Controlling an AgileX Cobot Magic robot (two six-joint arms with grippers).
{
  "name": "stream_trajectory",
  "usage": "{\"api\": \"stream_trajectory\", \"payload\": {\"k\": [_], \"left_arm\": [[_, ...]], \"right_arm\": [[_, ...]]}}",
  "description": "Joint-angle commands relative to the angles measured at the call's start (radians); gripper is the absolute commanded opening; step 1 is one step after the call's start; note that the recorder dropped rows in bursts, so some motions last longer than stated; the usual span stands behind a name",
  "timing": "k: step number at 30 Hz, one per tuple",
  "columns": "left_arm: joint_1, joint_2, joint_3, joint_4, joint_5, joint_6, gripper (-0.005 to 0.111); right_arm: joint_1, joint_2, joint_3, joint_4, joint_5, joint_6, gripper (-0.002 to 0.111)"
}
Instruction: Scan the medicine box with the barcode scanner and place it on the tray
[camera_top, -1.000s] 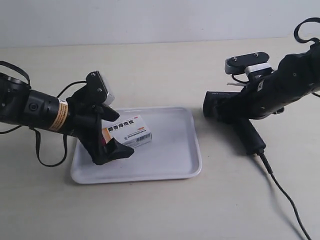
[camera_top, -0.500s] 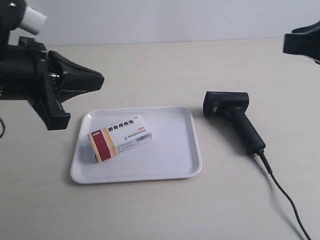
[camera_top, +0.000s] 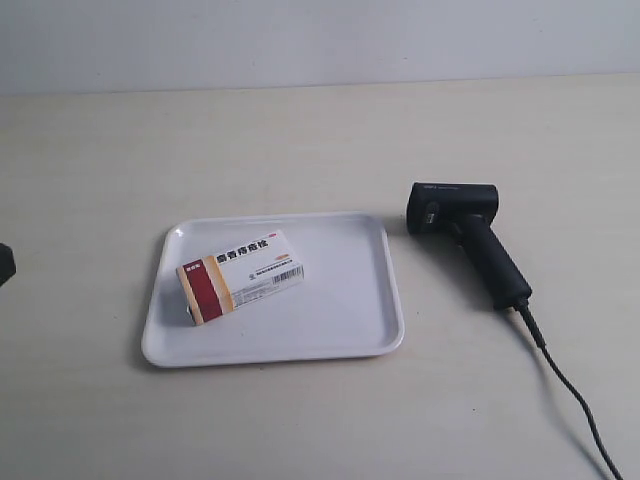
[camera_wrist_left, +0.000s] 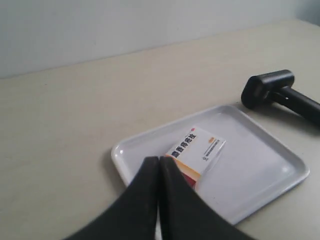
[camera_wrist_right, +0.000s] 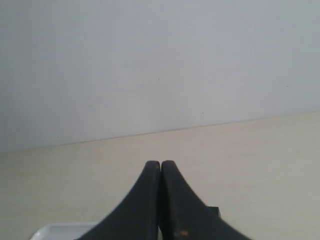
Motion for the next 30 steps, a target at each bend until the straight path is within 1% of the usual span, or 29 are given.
{"api": "stream_trajectory", "payload": {"k": [1, 6, 9, 12, 16, 18, 21, 24, 28, 29, 30], "left_arm": [[-0.002, -0.121, 0.043, -0.008, -0.049, -0.001, 0.003], [-0.002, -0.180, 0.045, 0.090, -0.040, 0.008, 0.003], [0.005, -0.229, 0.060, 0.108, 0.019, 0.008, 0.003], [0.062, -0.334, 0.102, 0.108, 0.080, 0.008, 0.003], [0.215, -0.498, 0.111, 0.109, 0.096, 0.000, 0.003], [0.288, -0.511, 0.111, 0.106, 0.088, -0.007, 0.003], [0.360, -0.511, 0.111, 0.112, 0.085, 0.001, 0.003], [0.397, -0.510, 0.111, 0.110, 0.074, 0.001, 0.003], [0.399, -0.511, 0.111, 0.107, 0.086, 0.029, 0.003], [0.399, -0.510, 0.111, 0.076, 0.096, 0.061, 0.003], [0.399, -0.510, 0.111, 0.004, 0.109, 0.119, 0.003]], "right_arm": [[0.003, -0.013, 0.004, 0.004, -0.011, 0.000, 0.000], [0.003, -0.013, 0.004, 0.004, -0.011, 0.000, 0.000], [0.003, -0.013, 0.004, 0.004, -0.011, 0.000, 0.000], [0.003, -0.013, 0.004, 0.004, -0.011, 0.000, 0.000], [0.003, -0.013, 0.004, 0.004, -0.011, 0.000, 0.000], [0.003, -0.013, 0.004, 0.004, -0.011, 0.000, 0.000], [0.003, -0.013, 0.004, 0.004, -0.014, 0.000, 0.000], [0.003, -0.013, 0.004, 0.004, -0.012, 0.000, 0.000], [0.003, -0.013, 0.004, 0.004, -0.012, 0.000, 0.000], [0.003, -0.013, 0.004, 0.004, -0.012, 0.000, 0.000], [0.003, -0.013, 0.004, 0.004, -0.012, 0.000, 0.000]]}}
